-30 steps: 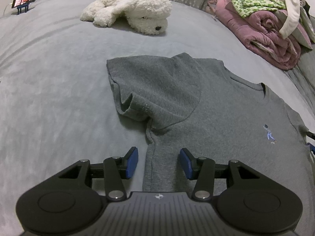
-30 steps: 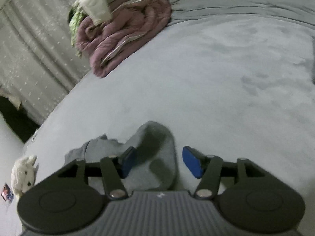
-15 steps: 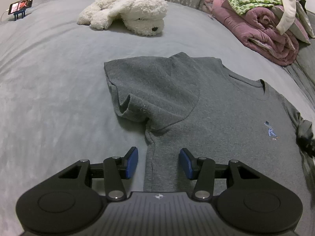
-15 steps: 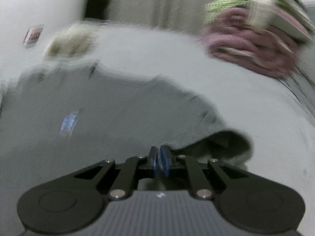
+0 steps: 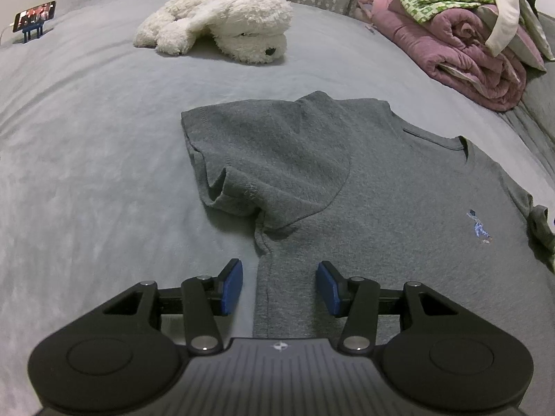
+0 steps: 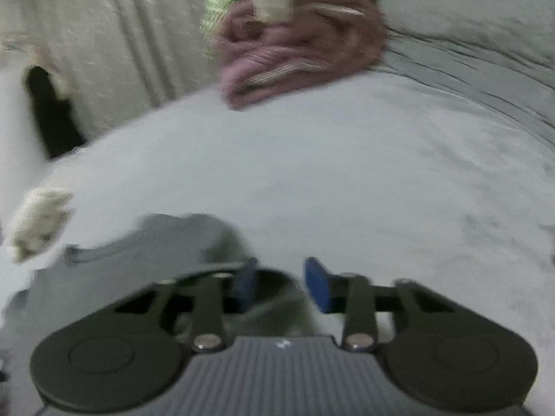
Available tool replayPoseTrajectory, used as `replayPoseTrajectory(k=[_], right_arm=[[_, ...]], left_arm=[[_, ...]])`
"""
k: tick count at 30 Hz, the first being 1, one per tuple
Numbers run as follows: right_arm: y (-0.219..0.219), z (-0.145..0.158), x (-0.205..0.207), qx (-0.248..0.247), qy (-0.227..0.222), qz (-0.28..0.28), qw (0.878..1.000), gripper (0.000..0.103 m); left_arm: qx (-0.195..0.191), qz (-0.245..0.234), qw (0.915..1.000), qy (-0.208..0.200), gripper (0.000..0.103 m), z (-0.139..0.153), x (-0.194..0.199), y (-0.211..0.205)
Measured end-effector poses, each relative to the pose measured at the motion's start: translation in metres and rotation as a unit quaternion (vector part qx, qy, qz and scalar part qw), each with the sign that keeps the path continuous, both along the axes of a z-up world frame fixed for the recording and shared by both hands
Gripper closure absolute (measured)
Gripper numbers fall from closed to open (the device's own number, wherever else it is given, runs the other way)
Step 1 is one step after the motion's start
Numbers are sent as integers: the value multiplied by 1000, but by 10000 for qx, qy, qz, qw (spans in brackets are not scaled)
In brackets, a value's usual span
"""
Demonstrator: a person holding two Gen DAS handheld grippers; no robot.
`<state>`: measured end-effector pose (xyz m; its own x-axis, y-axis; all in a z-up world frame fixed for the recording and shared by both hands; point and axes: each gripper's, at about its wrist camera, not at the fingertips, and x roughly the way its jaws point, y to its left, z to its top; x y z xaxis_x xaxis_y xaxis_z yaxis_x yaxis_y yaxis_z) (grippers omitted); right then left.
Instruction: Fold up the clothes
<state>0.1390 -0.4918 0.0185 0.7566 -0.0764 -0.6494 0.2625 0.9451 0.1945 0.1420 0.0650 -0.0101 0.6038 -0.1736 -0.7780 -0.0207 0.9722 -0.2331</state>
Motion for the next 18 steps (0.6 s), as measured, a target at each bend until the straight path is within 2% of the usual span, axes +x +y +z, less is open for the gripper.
replayPoseTrajectory(k=[2, 4, 5, 6, 7, 8, 9, 12, 15, 17, 18], right_arm=[[16, -4, 3, -690, 88, 480, 9964, 76], [43, -6, 7, -1557, 136, 1095, 9816, 72], [55, -7, 9, -1850, 134, 1345, 9734, 59], [65, -7, 14, -2009, 132, 1540, 9673, 54], [70, -7, 21, -2058, 153, 1669, 9641, 56], [75, -8, 28, -2106, 175, 1797, 9608, 64], [79, -9, 35, -2157, 238, 1867, 9582, 93], [78, -10, 44, -2303, 349, 1553, 9600, 98], [42, -7, 33, -1739, 136, 521, 9833, 98], [17, -9, 26, -1354, 94, -141, 9906, 98], [11, -18, 28, -1313, 221, -225, 9908, 98]], left_arm=[[-16, 2, 10000, -1, 55, 0, 0, 0], [-1, -3, 10000, -10, 54, 0, 0, -1], [13, -7, 10000, -16, 54, -1, -1, -1], [29, -13, 10000, -22, 53, -1, -1, -2], [51, -26, 10000, -30, 53, -1, -1, -2], [74, -43, 10000, -38, 52, -1, -1, -3], [97, -61, 9999, -45, 52, -1, -1, -4], [86, -84, 9999, -42, 52, -1, -1, -3], [22, -61, 10000, -19, 52, -1, 0, -1], [62, -79, 9999, -30, 52, -1, 0, -3], [90, -90, 9999, -38, 52, -1, -1, -4]])
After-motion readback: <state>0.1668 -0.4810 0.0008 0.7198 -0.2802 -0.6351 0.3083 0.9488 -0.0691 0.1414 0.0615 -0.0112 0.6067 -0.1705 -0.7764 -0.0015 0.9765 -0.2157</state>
